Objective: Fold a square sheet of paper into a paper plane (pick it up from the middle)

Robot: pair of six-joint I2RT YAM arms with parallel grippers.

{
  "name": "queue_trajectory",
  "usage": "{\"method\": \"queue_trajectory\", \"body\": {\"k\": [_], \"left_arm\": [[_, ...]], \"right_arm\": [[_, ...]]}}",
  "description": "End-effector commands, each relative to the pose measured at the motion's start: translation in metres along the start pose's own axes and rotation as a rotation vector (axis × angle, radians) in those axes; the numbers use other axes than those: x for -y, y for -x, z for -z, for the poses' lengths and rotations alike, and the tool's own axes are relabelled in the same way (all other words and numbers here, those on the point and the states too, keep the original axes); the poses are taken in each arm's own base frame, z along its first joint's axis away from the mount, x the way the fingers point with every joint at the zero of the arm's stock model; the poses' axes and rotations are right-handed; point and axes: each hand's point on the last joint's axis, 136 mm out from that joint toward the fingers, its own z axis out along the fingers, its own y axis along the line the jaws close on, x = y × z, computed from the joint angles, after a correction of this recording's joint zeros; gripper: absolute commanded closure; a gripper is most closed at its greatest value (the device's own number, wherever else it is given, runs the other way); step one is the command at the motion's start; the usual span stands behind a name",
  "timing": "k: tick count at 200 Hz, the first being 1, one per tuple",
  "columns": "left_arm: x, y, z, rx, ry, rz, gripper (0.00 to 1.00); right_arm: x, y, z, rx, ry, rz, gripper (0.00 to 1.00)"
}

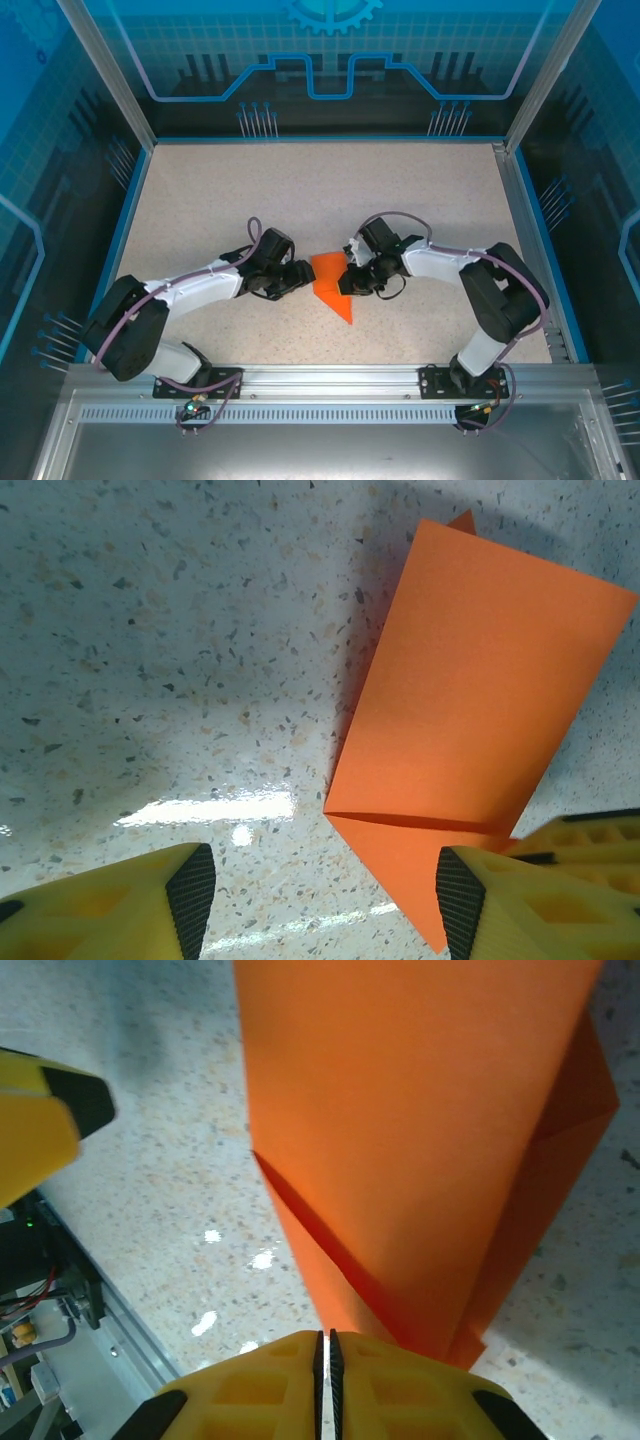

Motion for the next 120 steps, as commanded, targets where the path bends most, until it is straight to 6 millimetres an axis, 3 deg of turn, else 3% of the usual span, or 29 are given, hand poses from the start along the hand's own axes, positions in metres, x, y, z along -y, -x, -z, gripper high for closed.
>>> {"method": "queue_trajectory", "body": {"k": [1, 120], "left_arm": [[0.015, 0.005, 0.002, -0.007, -0.041, -0.021, 0.36], [0.03, -0.001, -0.013, -0.077, -0.104, 0.02, 0.36]], "right_arm": [[0.005, 0.004, -0.005, 0.0, -0.013, 0.001, 0.87], [0.047, -0.007, -0.016, 0.003, 0.061, -0.13, 0.86]]}}
